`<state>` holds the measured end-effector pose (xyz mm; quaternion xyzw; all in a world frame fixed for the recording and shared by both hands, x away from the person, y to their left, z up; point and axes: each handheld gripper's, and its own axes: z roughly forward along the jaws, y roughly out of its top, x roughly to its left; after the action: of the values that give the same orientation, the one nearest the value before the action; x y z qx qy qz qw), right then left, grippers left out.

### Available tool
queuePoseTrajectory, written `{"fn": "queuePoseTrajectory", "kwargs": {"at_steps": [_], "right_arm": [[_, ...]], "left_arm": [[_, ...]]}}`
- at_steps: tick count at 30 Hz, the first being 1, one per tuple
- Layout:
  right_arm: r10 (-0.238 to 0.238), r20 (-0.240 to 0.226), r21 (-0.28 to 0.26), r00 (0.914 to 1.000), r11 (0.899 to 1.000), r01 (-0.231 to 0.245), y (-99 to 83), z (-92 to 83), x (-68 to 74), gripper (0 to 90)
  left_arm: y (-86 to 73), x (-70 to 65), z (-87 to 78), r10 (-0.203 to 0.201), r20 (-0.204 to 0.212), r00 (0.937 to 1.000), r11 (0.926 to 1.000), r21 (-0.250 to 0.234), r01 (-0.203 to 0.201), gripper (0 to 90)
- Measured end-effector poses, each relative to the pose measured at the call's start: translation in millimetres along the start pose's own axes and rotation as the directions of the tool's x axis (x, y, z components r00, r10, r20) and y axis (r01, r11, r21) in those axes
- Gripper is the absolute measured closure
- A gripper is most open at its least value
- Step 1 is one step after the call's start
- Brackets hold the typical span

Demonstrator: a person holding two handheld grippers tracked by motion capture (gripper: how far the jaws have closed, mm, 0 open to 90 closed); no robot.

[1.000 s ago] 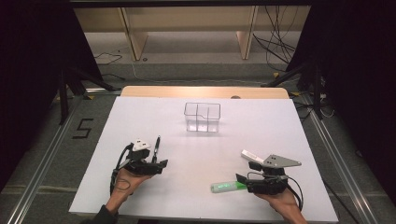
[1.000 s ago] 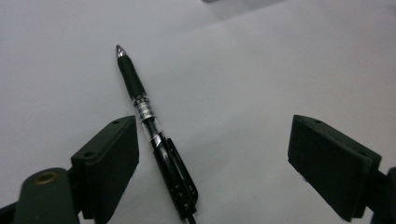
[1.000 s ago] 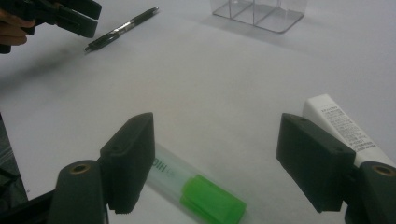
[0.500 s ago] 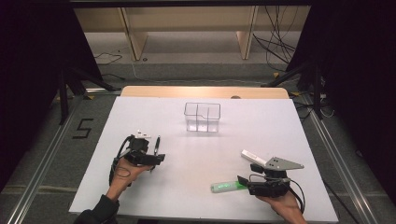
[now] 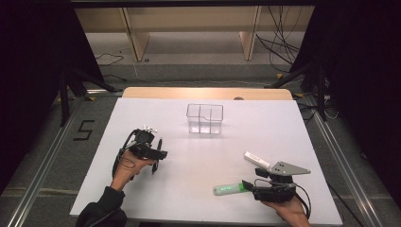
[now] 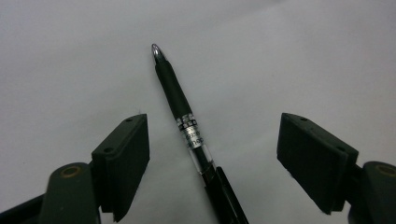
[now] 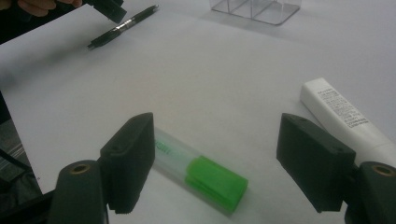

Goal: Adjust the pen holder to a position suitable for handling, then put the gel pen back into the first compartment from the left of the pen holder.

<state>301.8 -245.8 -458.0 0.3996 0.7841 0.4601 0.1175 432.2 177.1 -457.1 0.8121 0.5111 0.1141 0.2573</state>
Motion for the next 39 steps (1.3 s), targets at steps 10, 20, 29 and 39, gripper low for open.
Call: {"fn": "queuePoseTrajectory", "kwargs": {"at_steps": [10, 20, 29, 39], "right_arm": [[-0.003, -0.004, 0.001, 1.0, 1.0, 0.003, -2.9, -1.7, 2.4, 28.9], [-0.001, -0.007, 0.001, 1.0, 1.0, 0.001, -4.4, -2.4, 1.9, 28.9], [0.003, -0.003, 0.003, 1.0, 1.0, -0.003, -5.5, -3.2, 0.8, 29.0], [-0.011, 0.0, 0.008, 0.9999, 1.0, 0.011, -5.2, -1.9, 4.1, 29.0]], "left_arm": [[9.2, 5.6, 6.0, -0.011, -0.018, 0.9998, 0.9989, 0.045, 0.012, 30.5], [17.6, 9.9, 9.2, -0.01, -0.047, 0.9989, 0.9978, 0.065, 0.013, 42.6], [20.3, 9.4, 11.7, -0.012, -0.031, 0.9995, 0.9971, 0.075, 0.014, 57.3], [17.1, 3.3, 17.6, 0.004, -0.043, 0.9991, 0.9948, 0.102, 0.0, 70.6]]}}
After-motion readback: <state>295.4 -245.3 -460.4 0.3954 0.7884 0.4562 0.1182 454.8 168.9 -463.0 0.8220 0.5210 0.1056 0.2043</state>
